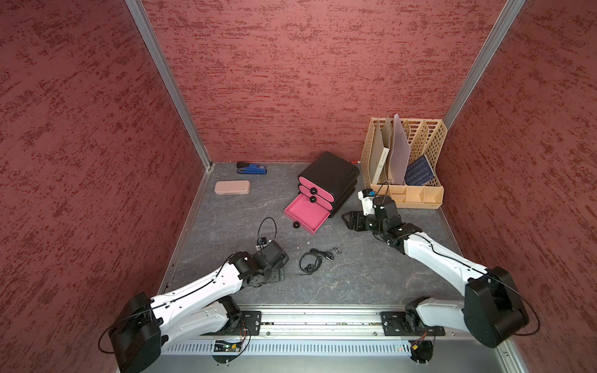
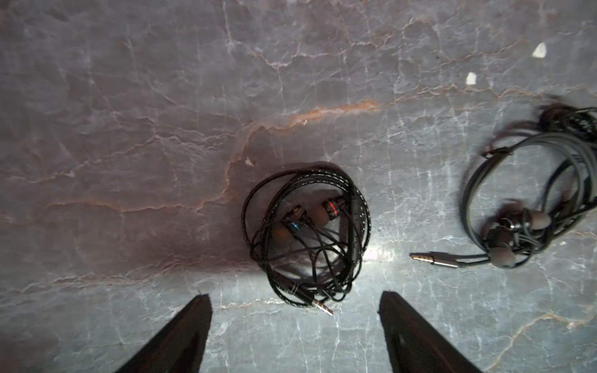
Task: Place the wired earphones into the drawer by color
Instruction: Pick up the wired earphones from the center of the board.
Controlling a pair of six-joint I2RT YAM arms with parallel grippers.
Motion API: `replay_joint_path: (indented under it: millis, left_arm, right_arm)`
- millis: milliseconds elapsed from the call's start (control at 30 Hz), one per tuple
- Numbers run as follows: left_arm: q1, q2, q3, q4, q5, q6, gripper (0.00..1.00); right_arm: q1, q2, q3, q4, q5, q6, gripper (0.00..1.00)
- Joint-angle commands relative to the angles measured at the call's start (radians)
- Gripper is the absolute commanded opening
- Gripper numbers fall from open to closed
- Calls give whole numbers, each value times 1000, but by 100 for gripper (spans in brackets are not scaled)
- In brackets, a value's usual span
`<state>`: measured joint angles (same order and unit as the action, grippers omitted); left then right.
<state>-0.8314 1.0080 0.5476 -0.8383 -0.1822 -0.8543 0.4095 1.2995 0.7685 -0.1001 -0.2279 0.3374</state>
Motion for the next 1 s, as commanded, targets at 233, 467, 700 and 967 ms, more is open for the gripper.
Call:
replay_joint_path:
  millis: [233, 467, 700, 967]
  left_arm:
    - [-1, 57, -55, 150, 5, -24, 65]
    - [1, 50, -84, 154, 0, -37, 54]
    - [4, 53, -97, 189, 1, -27, 43]
    - [9, 49, -96, 213, 3, -2, 21]
  right_arm:
    - [4, 0, 1, 13, -2, 14, 75]
    - [5, 9, 2, 15, -8, 20, 75]
    - [4, 18, 6, 13, -11, 25, 75]
    - [4, 14, 6, 11, -7, 25, 75]
